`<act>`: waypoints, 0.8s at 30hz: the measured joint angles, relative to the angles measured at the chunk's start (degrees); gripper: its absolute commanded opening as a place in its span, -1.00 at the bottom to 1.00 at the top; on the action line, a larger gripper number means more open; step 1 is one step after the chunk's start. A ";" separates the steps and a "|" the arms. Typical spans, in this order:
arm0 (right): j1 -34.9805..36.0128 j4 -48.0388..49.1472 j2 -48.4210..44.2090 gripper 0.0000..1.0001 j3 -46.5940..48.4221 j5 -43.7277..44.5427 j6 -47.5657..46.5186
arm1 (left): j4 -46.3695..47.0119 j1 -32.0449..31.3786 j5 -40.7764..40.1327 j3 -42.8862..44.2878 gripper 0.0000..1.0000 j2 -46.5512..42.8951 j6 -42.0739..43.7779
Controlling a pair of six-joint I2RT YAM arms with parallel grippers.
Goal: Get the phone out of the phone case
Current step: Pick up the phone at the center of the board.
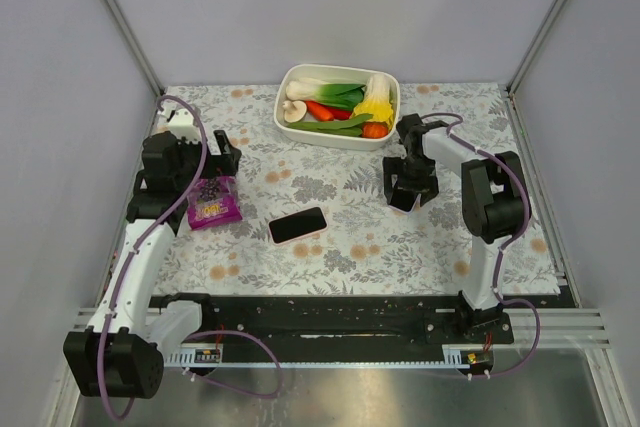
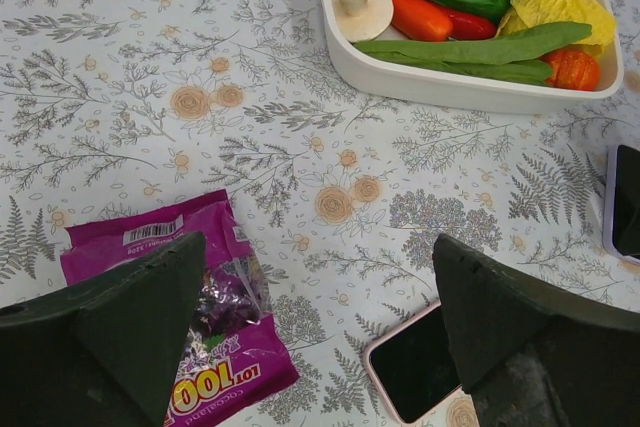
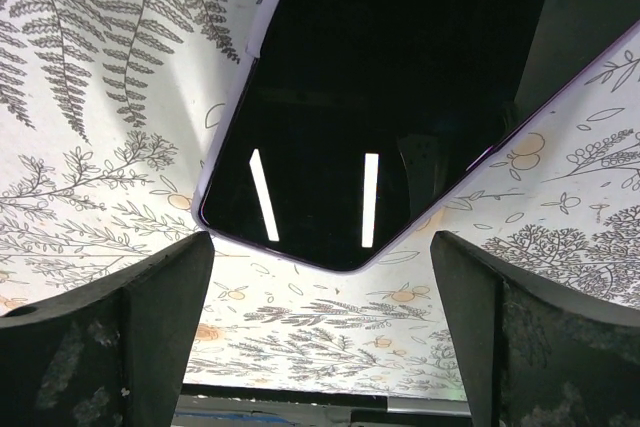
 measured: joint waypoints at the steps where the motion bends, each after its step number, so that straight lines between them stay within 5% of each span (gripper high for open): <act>1: 0.00 -0.17 0.00 0.98 0.00 -0.24 -0.22 | -0.17 0.00 0.04 0.15 0.98 0.24 -0.07; 24: 5.53 -3.41 5.46 0.84 8.76 -11.82 -3.61 | -0.96 0.35 0.63 0.61 0.98 0.37 -0.20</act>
